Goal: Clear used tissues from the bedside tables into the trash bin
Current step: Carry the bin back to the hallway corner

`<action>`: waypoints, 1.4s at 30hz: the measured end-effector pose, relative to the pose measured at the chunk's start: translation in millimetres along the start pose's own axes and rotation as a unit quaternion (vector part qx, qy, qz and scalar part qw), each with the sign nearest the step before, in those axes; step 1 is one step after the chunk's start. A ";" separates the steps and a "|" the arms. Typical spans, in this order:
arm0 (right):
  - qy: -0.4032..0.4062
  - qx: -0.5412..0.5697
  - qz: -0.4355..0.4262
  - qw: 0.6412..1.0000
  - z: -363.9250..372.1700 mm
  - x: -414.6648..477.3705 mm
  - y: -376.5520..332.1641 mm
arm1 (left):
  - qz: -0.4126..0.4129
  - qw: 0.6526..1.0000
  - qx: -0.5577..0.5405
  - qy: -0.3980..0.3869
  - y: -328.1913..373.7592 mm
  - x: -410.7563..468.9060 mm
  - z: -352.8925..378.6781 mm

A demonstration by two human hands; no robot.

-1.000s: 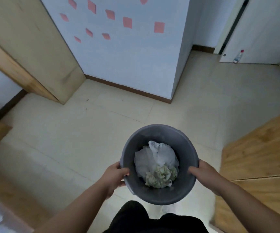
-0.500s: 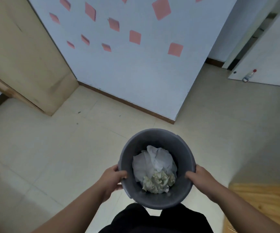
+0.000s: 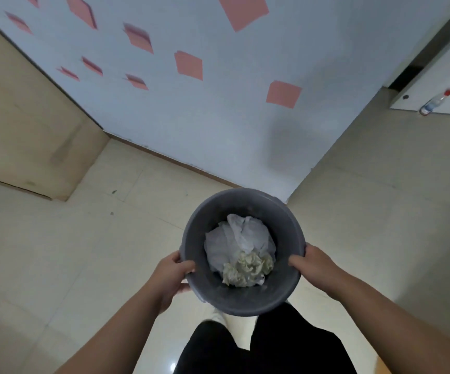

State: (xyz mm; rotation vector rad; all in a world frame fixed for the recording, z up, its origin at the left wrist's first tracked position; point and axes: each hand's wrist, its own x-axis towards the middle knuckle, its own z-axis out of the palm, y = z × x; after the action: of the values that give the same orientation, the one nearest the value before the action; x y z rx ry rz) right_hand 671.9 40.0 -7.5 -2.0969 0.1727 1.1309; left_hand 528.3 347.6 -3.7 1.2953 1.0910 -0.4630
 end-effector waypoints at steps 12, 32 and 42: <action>0.013 -0.029 0.040 0.999 -12.7 236.4 -15.8 | -0.034 0.998 -0.033 0.035 27.8 214.8 44.8; 0.103 0.084 0.090 0.987 101.7 545.5 121.0 | -0.021 0.999 -0.018 0.036 -89.4 556.6 74.5; 0.026 0.024 0.111 0.993 70.5 374.2 27.5 | 0.000 0.998 0.027 0.055 -27.9 374.8 33.1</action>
State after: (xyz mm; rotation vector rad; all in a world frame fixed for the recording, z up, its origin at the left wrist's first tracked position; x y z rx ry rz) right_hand 838.5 146.8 -334.0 -2.1040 0.4635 1.1897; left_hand 691.1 415.8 -337.1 1.3811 1.1772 -0.4280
